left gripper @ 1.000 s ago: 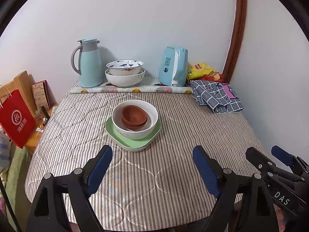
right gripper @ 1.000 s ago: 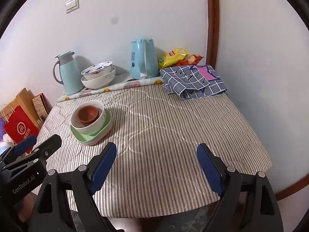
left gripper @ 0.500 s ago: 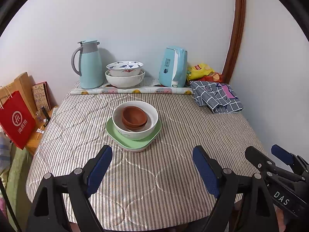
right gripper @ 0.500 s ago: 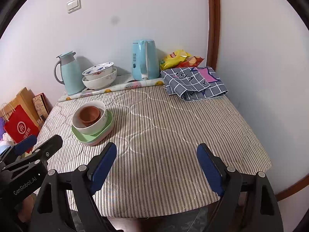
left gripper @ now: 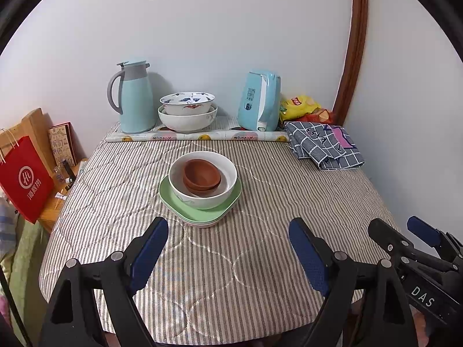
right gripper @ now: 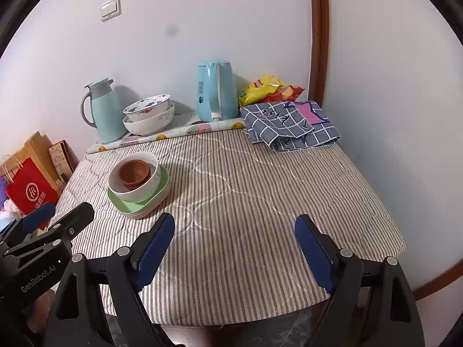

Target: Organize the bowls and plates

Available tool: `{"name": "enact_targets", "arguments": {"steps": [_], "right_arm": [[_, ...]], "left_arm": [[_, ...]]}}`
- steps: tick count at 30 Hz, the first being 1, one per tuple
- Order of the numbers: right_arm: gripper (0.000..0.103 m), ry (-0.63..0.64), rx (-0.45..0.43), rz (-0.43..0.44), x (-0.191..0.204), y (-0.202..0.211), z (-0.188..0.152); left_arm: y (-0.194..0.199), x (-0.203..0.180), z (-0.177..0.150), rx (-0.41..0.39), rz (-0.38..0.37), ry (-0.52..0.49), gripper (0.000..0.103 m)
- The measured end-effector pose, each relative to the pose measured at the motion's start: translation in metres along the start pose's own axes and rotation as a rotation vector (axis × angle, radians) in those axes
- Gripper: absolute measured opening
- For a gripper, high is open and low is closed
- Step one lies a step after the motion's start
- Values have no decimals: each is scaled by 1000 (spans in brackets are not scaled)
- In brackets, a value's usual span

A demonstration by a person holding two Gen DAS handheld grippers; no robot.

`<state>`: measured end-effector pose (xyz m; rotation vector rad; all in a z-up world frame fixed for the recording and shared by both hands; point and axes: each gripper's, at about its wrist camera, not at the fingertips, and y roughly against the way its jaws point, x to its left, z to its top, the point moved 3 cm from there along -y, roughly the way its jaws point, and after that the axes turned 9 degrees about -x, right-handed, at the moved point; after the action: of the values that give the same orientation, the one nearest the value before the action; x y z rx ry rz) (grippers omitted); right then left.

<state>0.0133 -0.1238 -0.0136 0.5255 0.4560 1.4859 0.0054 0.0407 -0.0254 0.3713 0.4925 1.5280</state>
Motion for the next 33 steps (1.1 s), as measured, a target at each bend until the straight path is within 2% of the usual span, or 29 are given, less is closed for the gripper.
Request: {"name": "enact_targets", "arguments": {"steps": [33], "right_arm": [[85, 3, -8, 2, 1, 3, 2]], "left_arm": [[3, -1, 1, -6, 2, -1, 85]]}}
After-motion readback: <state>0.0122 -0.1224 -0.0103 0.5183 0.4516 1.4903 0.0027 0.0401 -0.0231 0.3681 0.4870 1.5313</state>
